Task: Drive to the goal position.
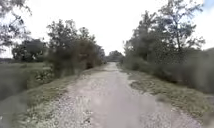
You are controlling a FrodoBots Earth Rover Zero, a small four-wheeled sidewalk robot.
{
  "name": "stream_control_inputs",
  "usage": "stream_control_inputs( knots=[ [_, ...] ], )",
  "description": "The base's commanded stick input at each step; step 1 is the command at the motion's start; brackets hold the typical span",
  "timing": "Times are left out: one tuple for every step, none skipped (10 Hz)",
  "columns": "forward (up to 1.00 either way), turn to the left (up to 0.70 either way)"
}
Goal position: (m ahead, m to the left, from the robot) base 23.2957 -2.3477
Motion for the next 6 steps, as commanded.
stream_control_inputs(
  knots=[
    [0.7, 0.0],
    [0.7, 0.0],
    [0.7, 0.0],
    [0.7, 0.0],
    [0.7, 0.0],
    [0.7, 0.0]
  ],
)
